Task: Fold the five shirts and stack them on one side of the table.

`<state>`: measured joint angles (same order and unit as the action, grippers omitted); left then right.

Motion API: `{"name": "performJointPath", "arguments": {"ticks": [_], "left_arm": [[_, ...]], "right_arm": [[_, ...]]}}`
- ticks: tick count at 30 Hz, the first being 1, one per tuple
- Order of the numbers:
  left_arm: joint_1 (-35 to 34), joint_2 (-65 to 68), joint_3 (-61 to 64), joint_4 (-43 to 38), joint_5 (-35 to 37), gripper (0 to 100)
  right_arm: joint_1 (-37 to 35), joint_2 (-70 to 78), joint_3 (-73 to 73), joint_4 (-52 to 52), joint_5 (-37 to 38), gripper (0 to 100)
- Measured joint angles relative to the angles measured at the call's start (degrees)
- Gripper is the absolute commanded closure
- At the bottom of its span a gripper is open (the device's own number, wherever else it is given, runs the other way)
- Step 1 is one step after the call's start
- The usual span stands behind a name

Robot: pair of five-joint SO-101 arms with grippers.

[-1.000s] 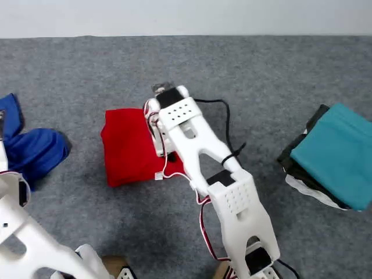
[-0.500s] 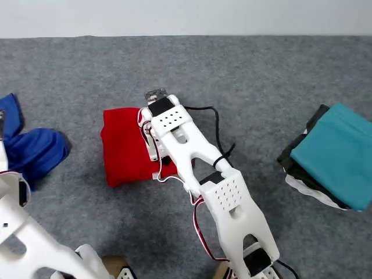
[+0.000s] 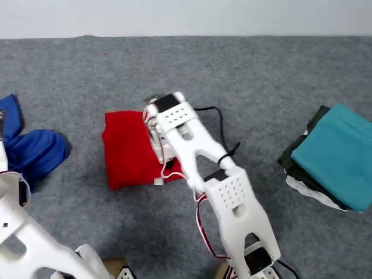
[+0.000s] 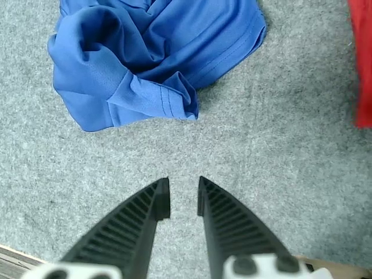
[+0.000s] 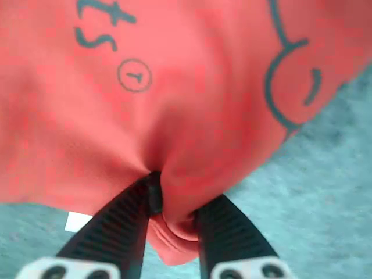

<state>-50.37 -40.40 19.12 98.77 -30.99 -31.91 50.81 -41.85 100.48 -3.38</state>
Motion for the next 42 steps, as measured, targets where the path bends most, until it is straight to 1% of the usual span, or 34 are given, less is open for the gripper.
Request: {"name": "performJointPath", "arguments": {"ticks": [3,6,9,12,14,16,19,22,24,26,28,31,33,35,38,42], "left_arm": [[0.0,0.0,0.0,0.0,0.0,91],[0.0,0.0,0.0,0.0,0.0,91],[1.5,0.0,0.0,0.0,-0.1,91],[4.1,0.0,0.0,0.0,-0.1,91],[5.9,0.0,0.0,0.0,-0.1,91],[7.2,0.0,0.0,0.0,-0.1,91],[7.6,0.0,0.1,0.0,-0.1,91],[7.8,0.0,1.7,0.0,-0.1,91],[7.7,0.0,2.8,0.0,-0.1,91],[7.7,0.0,3.3,0.0,-0.1,91],[7.7,0.0,3.3,0.0,-0.1,91],[7.7,0.0,3.3,0.0,-0.1,91],[7.7,0.0,3.3,0.0,-0.1,91],[7.7,0.0,3.3,0.0,-1.5,91],[7.7,0.0,3.3,0.0,-3.3,91],[7.7,0.0,3.3,0.0,-3.7,91]], "right_arm": [[5.6,-4.0,4.0,0.0,6.2,98.9],[12.7,-8.2,6.0,0.0,15.7,98.9],[19.9,-10.5,6.0,0.0,28.2,98.9],[24.3,-10.6,6.0,-0.1,42.2,98.9],[25.6,-10.6,6.0,-1.5,50.5,98.9],[26.3,-10.6,6.0,-5.3,58.1,98.9],[26.5,-10.6,6.0,-12.7,66.9,98.9],[25.9,-10.6,6.0,-18.9,69.9,98.7],[25.1,-10.6,6.0,-20.6,70.4,98.5],[24.4,-10.6,6.0,-21.1,70.4,94.9],[24.2,-10.6,6.0,-21.4,68.4,87.6],[24.2,-11.3,6.0,-21.4,61.1,77.3],[24.2,-13.0,6.0,-21.3,53.7,73.7],[24.2,-15.6,6.0,-20.7,44.2,72.4],[24.2,-19.5,6.0,-18.8,29.2,72.4],[23.0,-22.8,6.0,-14.9,10.3,72.7]]}}
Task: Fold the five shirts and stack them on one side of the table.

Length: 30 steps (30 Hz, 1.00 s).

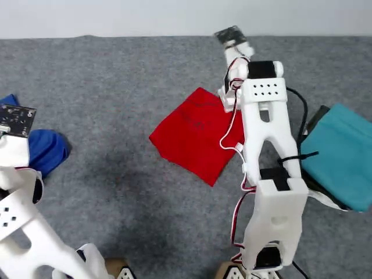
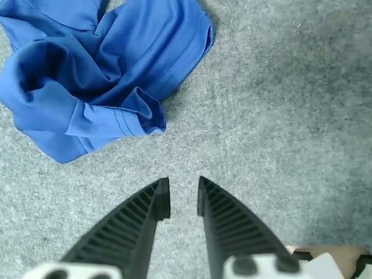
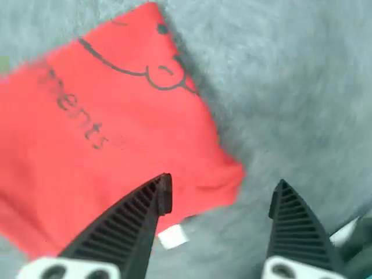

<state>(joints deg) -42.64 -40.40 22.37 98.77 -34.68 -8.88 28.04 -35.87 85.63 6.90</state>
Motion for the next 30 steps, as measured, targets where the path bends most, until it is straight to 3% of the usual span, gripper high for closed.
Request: {"name": "performJointPath", "arguments": {"ticks": [7,13,17,26,30], "left_arm": [[0.0,0.0,1.1,-1.2,0.0,91],[0.0,0.0,2.0,-2.2,-1.7,91],[0.0,0.0,2.0,-2.4,-4.0,91],[0.0,0.0,2.0,-2.4,-4.7,91],[0.0,0.0,2.0,-2.4,-4.7,91]], "right_arm": [[-5.5,-0.5,0.4,6.2,-28.3,71.8],[-8.4,2.8,0.4,4.0,-42.9,55.8],[-8.3,7.2,0.4,-1.3,-47.9,54.7],[-8.5,19.7,0.4,-11.9,-51.0,55.0],[-8.7,22.4,-0.5,-12.6,-52.3,64.3]]}}
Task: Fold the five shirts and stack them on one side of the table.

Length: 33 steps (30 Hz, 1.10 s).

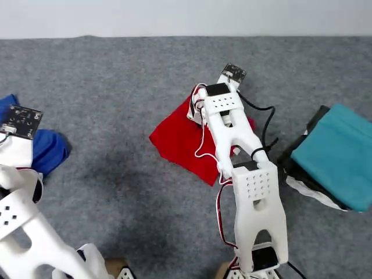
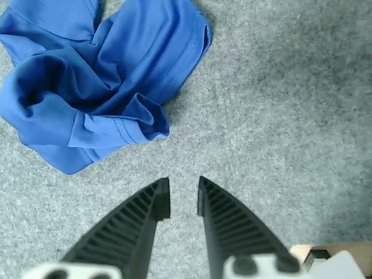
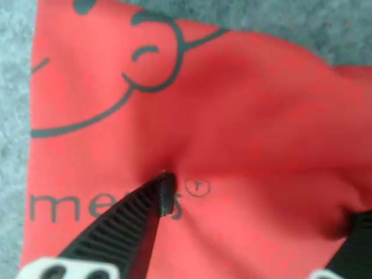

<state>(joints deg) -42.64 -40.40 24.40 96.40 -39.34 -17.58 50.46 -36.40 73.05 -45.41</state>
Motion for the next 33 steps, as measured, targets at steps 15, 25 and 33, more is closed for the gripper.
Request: {"name": "performJointPath", "arguments": {"ticks": [15,25,33], "left_arm": [[0.0,0.0,0.0,0.0,0.0,91],[0.0,0.0,0.0,0.0,0.0,91],[0.0,0.0,0.0,0.0,0.0,91]], "right_arm": [[3.2,-0.6,-0.1,6.5,9.5,99.0],[3.5,-12.1,1.1,14.4,17.8,99.1],[4.0,-26.2,1.1,18.2,23.5,99.1]]}}
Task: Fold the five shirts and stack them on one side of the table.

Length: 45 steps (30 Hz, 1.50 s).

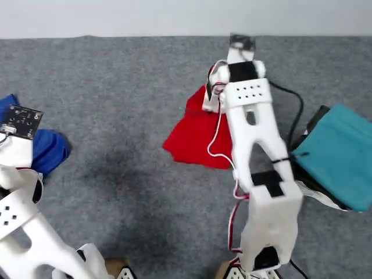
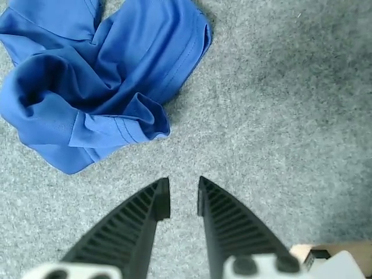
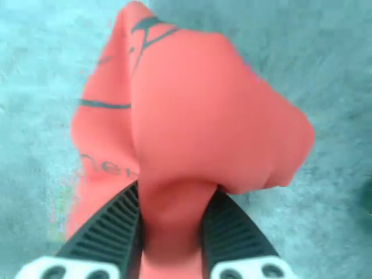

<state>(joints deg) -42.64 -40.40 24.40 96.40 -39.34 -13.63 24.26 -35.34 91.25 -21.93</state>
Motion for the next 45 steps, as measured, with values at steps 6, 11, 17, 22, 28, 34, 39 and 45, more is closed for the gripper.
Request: {"name": "performJointPath", "arguments": {"ticks": [6,11,17,22,28,34,39,45], "left_arm": [[0.0,0.0,0.0,0.0,0.0,91],[0.0,0.0,0.0,0.0,0.0,91],[0.0,0.0,0.0,0.0,0.0,91],[0.0,0.0,0.0,0.0,0.0,91],[0.0,0.0,0.0,0.0,0.0,91],[0.0,0.0,0.0,0.0,0.0,91],[0.0,0.0,0.0,0.0,0.0,91],[0.0,0.0,0.0,0.0,0.0,91]], "right_arm": [[3.8,-8.9,0.0,2.6,3.1,99.1],[6.6,-14.5,0.0,5.5,5.7,99.1],[15.1,-17.8,0.0,6.8,10.4,99.1],[22.1,-18.0,0.0,6.8,14.2,99.1],[28.0,-17.8,0.0,4.2,18.4,99.1],[34.4,-11.5,0.0,1.3,21.1,99.1],[38.9,-7.7,0.0,0.8,23.0,99.1],[43.3,-4.0,0.0,-2.4,25.5,99.1]]}}
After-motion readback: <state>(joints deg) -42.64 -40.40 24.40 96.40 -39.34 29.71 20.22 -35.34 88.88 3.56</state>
